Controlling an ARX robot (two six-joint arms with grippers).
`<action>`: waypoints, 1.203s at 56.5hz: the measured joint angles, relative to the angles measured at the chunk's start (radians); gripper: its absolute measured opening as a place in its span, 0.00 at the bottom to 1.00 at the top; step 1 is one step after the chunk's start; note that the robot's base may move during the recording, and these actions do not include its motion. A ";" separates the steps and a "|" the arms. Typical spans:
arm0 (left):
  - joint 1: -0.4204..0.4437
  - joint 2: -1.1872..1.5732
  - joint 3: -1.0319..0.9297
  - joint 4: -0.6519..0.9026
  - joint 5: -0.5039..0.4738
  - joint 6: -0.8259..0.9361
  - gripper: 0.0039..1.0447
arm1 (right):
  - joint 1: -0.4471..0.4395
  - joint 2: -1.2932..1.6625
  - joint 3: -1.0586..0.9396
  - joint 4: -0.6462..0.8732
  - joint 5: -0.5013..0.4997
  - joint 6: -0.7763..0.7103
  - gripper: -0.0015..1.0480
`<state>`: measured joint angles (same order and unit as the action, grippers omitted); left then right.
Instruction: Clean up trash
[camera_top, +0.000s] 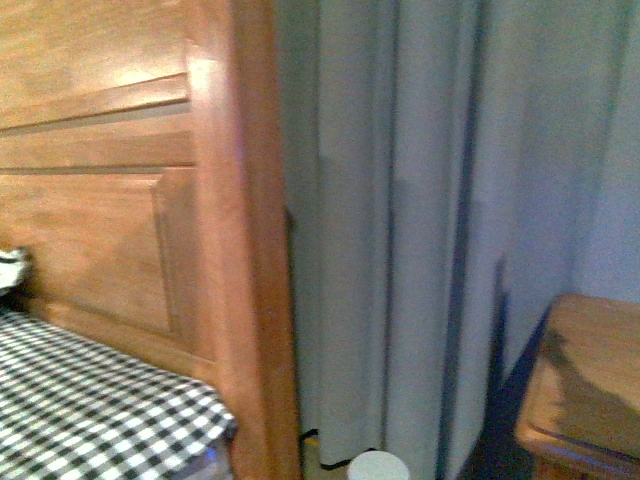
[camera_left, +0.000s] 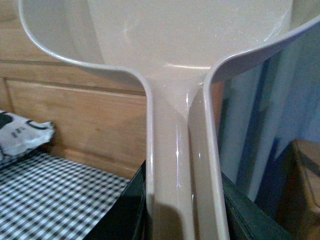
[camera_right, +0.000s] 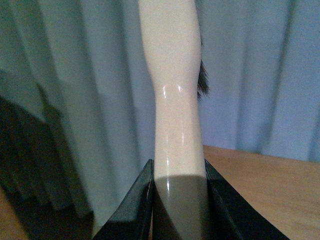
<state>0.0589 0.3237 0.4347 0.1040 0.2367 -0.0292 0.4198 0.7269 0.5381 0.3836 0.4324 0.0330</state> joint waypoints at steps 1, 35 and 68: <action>0.000 0.000 0.000 0.000 0.000 0.000 0.26 | 0.000 0.000 0.000 0.000 -0.001 0.000 0.22; 0.000 -0.001 0.000 0.000 -0.003 -0.002 0.26 | 0.000 0.002 0.000 0.000 0.000 0.000 0.22; 0.002 -0.004 0.000 0.000 -0.015 -0.004 0.26 | 0.004 0.005 0.000 0.000 -0.015 -0.002 0.22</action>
<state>0.0612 0.3199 0.4347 0.1043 0.2214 -0.0334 0.4240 0.7319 0.5381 0.3840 0.4171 0.0311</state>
